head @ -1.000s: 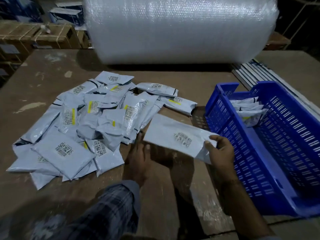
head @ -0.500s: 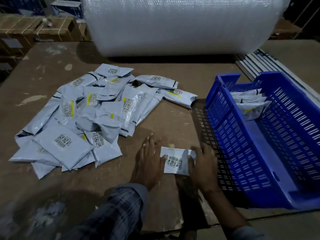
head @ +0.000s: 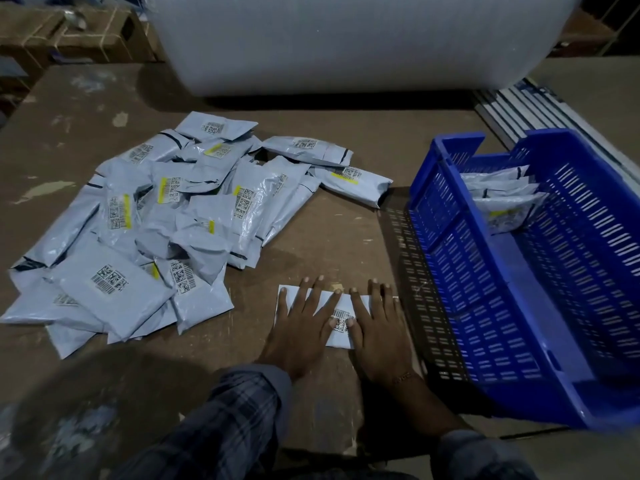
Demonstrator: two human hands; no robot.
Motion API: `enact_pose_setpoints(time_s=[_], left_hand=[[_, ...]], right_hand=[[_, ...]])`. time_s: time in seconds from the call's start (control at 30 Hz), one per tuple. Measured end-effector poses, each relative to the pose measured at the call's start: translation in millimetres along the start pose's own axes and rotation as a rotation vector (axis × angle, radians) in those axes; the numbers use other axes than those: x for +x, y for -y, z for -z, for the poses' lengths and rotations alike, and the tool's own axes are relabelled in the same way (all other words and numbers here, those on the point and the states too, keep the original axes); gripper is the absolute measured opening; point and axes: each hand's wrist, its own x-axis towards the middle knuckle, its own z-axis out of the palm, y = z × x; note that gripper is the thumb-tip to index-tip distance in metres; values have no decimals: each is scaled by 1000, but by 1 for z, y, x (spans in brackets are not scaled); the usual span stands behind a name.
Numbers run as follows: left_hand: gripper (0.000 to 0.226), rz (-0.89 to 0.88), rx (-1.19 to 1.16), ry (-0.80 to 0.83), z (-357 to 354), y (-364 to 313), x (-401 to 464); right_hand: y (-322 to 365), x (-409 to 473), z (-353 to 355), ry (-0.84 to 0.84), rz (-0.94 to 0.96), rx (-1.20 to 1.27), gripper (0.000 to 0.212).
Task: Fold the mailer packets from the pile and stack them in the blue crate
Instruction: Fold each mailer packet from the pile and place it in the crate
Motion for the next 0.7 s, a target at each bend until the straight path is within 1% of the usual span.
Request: enact_pose_setpoints(time_s=[0.27,0.43,0.57,0.7], left_hand=[[60,-17,14,1,1,1,2],[63,24,-10,24,-3,0,6],[64,25,30,10,-7,1,5],[64,-6,58,27,-10,-5,5]], right_hand=[[-6,5,-1,29,34,-4,62],[2,-7,-6,10,-17,1,63],[0,-18,-9,3,56,18,64],[-9,-5,-1,57,77,30,63]])
